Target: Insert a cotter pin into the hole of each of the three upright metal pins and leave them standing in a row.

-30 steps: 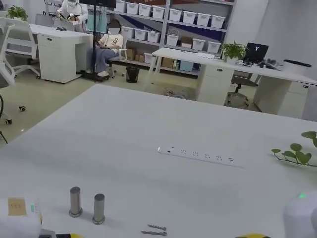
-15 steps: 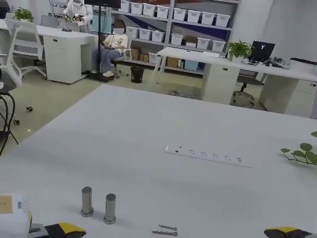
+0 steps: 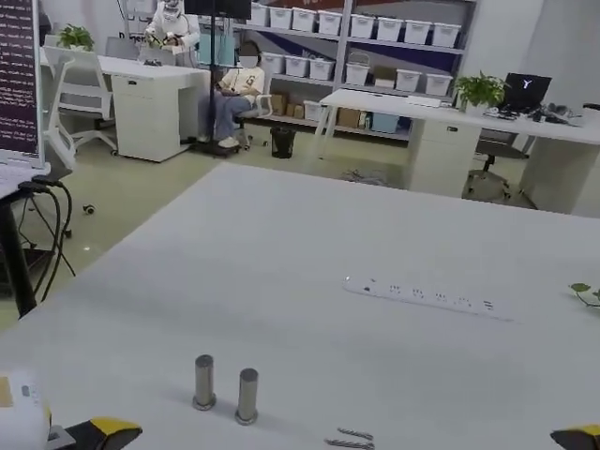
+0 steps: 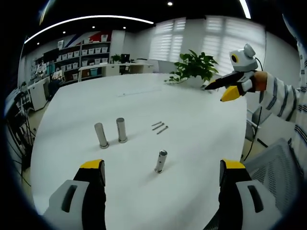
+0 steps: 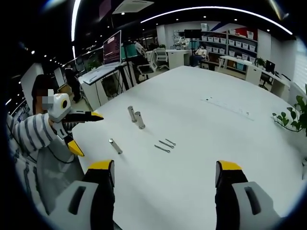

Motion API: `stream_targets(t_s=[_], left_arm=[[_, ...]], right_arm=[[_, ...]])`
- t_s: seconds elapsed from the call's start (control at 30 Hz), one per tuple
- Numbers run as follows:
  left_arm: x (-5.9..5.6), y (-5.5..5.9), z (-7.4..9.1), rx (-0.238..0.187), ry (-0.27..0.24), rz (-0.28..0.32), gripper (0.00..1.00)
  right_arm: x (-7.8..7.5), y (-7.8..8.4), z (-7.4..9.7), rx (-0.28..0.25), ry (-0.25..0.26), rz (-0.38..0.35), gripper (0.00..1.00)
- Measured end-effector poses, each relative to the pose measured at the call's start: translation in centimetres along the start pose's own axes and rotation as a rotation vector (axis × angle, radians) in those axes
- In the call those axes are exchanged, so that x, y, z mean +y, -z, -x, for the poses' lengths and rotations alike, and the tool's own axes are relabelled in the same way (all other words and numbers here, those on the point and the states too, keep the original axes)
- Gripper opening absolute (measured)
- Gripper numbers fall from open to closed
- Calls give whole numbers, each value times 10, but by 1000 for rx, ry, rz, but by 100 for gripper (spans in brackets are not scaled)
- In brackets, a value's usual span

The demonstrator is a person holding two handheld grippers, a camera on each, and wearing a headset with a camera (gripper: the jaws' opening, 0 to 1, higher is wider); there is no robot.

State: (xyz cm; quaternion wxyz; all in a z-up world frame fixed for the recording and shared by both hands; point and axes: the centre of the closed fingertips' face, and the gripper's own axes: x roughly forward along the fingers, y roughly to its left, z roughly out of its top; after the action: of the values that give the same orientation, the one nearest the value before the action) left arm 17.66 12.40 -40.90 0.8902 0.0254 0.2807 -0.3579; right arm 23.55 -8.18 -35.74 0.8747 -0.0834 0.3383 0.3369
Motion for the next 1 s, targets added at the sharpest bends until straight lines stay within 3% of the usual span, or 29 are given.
stream_targets(t_s=[0.27,0.4,0.53,0.7,0.8,0.97,1.0], left_arm=[[4,12,11,2,-35,46,99],[4,16,15,3,-50,32,99],[4,19,20,-2,-60,65,99],[2,18,24,-15,-75,66,99],[1,17,25,-16,-80,57,99],[-3,19,25,-7,-72,61,99],[-3,18,25,-9,-75,61,99]], right_arm=[[-6,-13,-14,43,-3,80,81],[-13,-14,-23,99,7,156,79],[-16,-12,-36,144,-5,190,75],[-12,-16,-49,163,-61,188,70],[-12,-24,-56,156,-70,237,67],[-16,-26,-65,178,-96,254,58],[-11,-25,-67,187,-143,249,55]])
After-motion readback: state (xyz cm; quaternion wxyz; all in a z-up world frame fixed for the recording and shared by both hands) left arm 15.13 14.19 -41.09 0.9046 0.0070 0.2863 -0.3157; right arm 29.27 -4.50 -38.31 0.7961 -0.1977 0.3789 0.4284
